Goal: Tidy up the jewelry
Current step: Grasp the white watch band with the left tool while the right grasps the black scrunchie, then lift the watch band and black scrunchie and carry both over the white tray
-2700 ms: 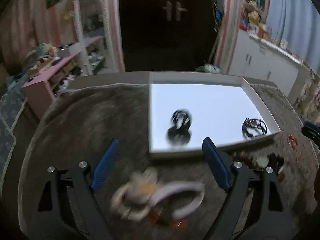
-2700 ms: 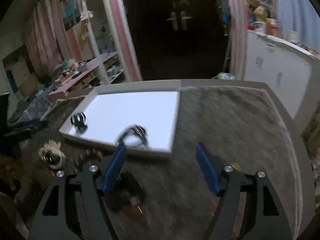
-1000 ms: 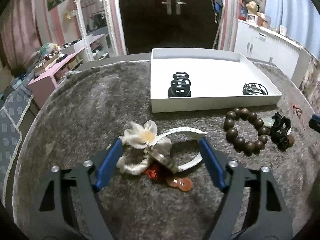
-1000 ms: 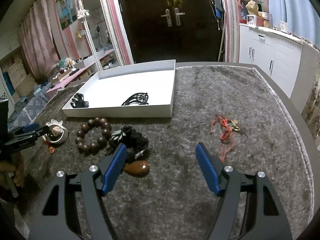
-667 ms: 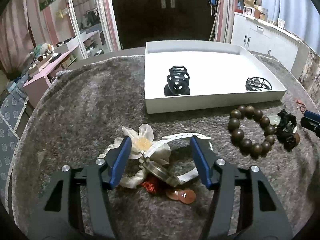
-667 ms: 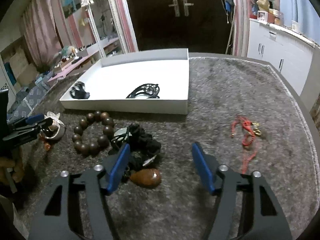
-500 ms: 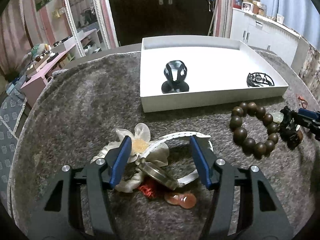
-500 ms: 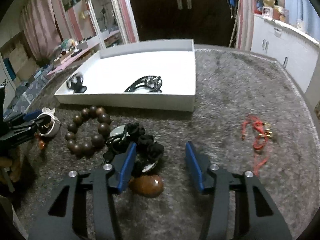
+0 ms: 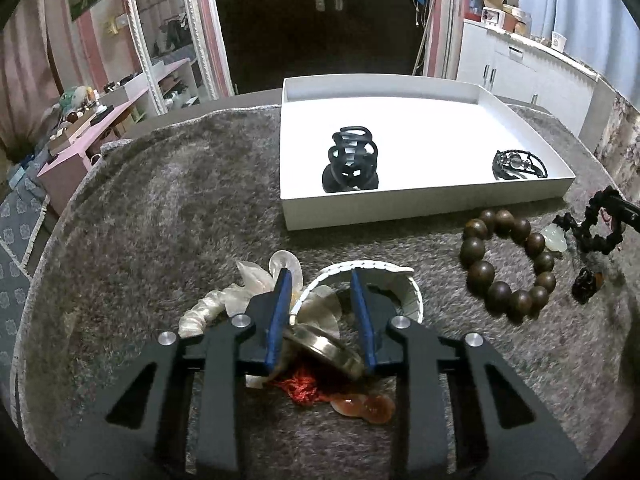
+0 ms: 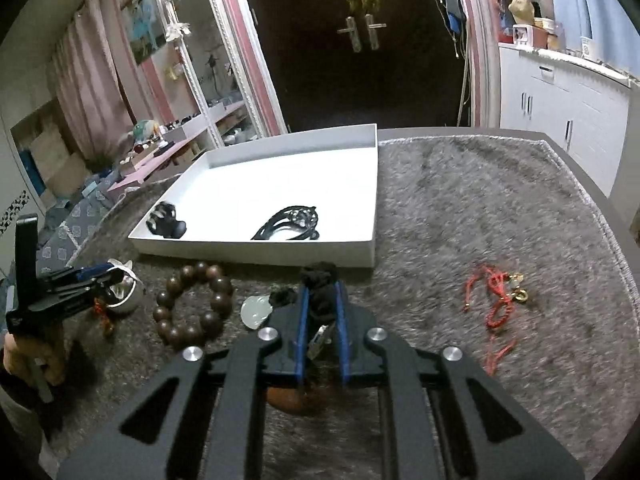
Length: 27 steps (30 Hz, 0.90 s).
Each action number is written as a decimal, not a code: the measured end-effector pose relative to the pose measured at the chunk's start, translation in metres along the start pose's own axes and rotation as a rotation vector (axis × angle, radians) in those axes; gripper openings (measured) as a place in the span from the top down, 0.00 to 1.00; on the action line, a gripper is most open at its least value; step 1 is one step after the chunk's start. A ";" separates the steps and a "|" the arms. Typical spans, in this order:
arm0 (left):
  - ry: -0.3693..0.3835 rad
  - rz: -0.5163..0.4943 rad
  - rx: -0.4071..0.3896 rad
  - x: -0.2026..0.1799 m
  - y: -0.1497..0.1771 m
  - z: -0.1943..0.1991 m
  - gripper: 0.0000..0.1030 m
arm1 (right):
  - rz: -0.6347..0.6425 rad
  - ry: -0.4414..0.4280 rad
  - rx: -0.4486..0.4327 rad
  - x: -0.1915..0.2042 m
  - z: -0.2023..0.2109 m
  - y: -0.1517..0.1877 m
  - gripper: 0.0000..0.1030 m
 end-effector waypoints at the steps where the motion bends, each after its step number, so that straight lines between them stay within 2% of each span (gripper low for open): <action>1: -0.003 -0.003 -0.002 -0.001 0.000 0.000 0.72 | -0.001 0.001 0.000 -0.002 0.001 0.000 0.88; 7: -0.006 -0.011 0.000 -0.001 0.000 -0.001 0.72 | -0.002 -0.010 0.011 -0.005 -0.001 0.003 0.88; 11: -0.035 -0.033 0.000 -0.002 -0.001 -0.004 0.80 | 0.003 -0.021 0.022 -0.002 -0.003 0.007 0.88; 18: -0.065 -0.080 0.029 0.001 0.007 -0.001 0.83 | 0.007 -0.023 0.035 -0.003 -0.002 0.009 0.88; 21: -0.074 -0.069 0.033 0.008 0.010 -0.002 0.90 | 0.005 -0.027 0.041 -0.004 -0.005 0.010 0.88; 22: -0.064 -0.045 0.034 0.012 0.011 -0.001 0.93 | 0.004 -0.028 0.042 -0.004 -0.005 0.011 0.88; 25: -0.017 0.004 0.038 0.020 0.012 0.004 0.95 | 0.001 -0.033 0.031 -0.002 -0.002 0.010 0.88; 27: -0.011 0.013 0.029 0.020 0.013 0.009 0.99 | 0.003 -0.033 0.012 -0.001 0.005 0.009 0.88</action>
Point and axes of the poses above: each gripper's, at about its wrist camera, not at the fingertips, and z roughly against the way its jaws point, x to its left, y to its underside, the point moved 6 cm from there along -z, roughly the way its jaws point, and after that the axes turned 14 degrees about x, right-handed, at the moved point
